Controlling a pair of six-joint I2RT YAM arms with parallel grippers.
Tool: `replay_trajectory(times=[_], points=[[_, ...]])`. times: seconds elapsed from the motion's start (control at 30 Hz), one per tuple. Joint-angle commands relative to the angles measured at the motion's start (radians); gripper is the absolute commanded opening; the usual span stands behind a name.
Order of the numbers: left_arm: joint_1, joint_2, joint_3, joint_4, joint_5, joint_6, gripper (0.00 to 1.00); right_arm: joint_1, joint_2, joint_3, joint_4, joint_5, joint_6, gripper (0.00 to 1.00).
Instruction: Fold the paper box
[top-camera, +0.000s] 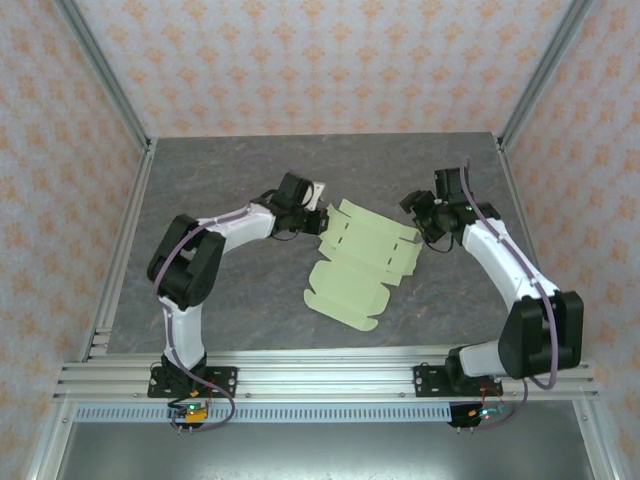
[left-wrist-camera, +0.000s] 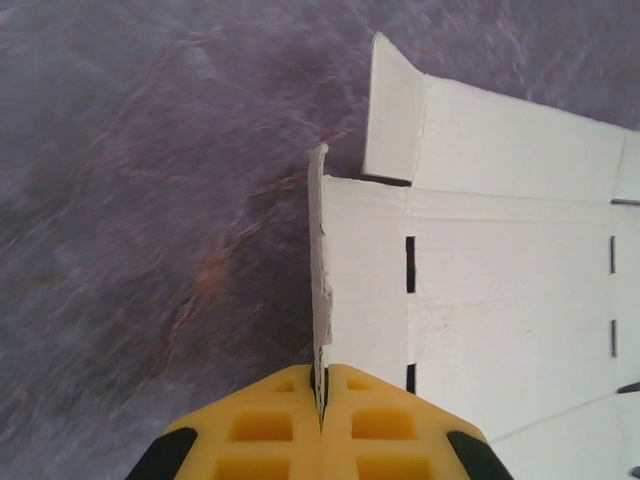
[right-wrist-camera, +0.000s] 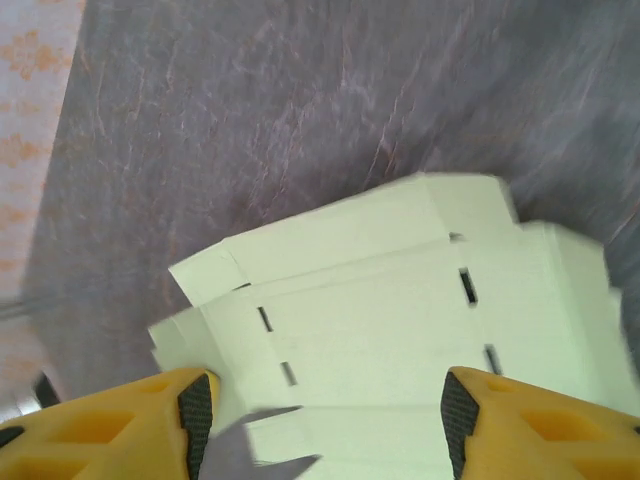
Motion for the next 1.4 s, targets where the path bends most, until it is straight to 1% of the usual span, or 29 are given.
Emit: replay_trajectory(times=[0.0,0.07,0.1,0.13,0.17,0.23,0.27,0.33,0.5,0.6,0.73,0.77,0.8,0.83,0.93,0.97,1.0,1.07,1.13,1.17,1.23,1.3,1.37], points=[[-0.009,-0.102,-0.161,0.340,-0.069,-0.198,0.00,0.006,0.043,0.072,0.036,-0.086,0.324,0.64],[-0.019,-0.157,-0.293,0.532,-0.123,-0.256,0.00,0.026,0.053,0.062,0.093,-0.063,0.467,0.65],[-0.037,-0.185,-0.364,0.664,-0.150,-0.257,0.00,0.040,0.057,0.055,0.150,-0.049,0.512,0.65],[-0.062,-0.213,-0.414,0.748,-0.175,-0.237,0.00,0.052,0.063,0.063,0.172,-0.029,0.555,0.67],[-0.086,-0.237,-0.436,0.767,-0.203,-0.196,0.00,0.063,0.077,0.084,0.165,-0.017,0.575,0.70],[-0.138,-0.275,-0.469,0.786,-0.295,-0.116,0.00,0.079,0.130,0.163,0.123,-0.027,0.575,0.72],[-0.149,-0.281,-0.487,0.820,-0.310,-0.100,0.00,0.082,0.157,0.201,0.110,-0.041,0.568,0.71],[-0.151,-0.279,-0.506,0.891,-0.302,-0.094,0.00,0.082,0.224,0.269,0.082,-0.087,0.574,0.72],[-0.155,-0.285,-0.527,0.949,-0.313,-0.083,0.00,0.092,0.341,0.346,0.024,-0.163,0.655,0.71],[-0.155,-0.280,-0.532,0.959,-0.326,-0.080,0.00,0.094,0.374,0.380,-0.017,-0.162,0.653,0.71],[-0.159,-0.270,-0.534,0.965,-0.306,-0.061,0.00,0.090,0.404,0.397,-0.009,-0.161,0.663,0.68],[-0.158,-0.267,-0.535,0.964,-0.309,-0.053,0.00,0.088,0.415,0.411,-0.012,-0.167,0.658,0.64],[-0.158,-0.266,-0.538,0.961,-0.322,-0.045,0.00,0.087,0.430,0.427,-0.009,-0.183,0.644,0.57],[-0.157,-0.271,-0.540,0.954,-0.336,-0.040,0.00,0.085,0.440,0.447,-0.016,-0.186,0.633,0.53],[-0.158,-0.291,-0.526,0.899,-0.339,-0.019,0.00,0.088,0.450,0.478,-0.049,-0.167,0.618,0.43],[-0.158,-0.292,-0.522,0.883,-0.339,-0.014,0.00,0.088,0.448,0.479,-0.050,-0.159,0.617,0.41],[-0.158,-0.290,-0.522,0.882,-0.343,-0.015,0.00,0.090,0.444,0.477,-0.051,-0.150,0.613,0.37],[-0.158,-0.282,-0.527,0.891,-0.361,-0.032,0.00,0.097,0.437,0.468,-0.045,-0.129,0.609,0.22],[-0.154,-0.276,-0.523,0.879,-0.378,-0.059,0.07,0.106,0.431,0.454,-0.021,-0.118,0.605,0.10],[-0.151,-0.274,-0.520,0.871,-0.385,-0.069,0.10,0.111,0.432,0.448,-0.011,-0.119,0.604,0.07],[-0.148,-0.266,-0.530,0.880,-0.384,-0.079,0.12,0.123,0.442,0.430,0.036,-0.137,0.597,0.03],[-0.137,-0.257,-0.538,0.894,-0.373,-0.093,0.14,0.132,0.450,0.407,0.090,-0.162,0.590,0.00],[-0.120,-0.255,-0.540,0.895,-0.348,-0.114,0.17,0.138,0.450,0.373,0.136,-0.166,0.592,0.00]])
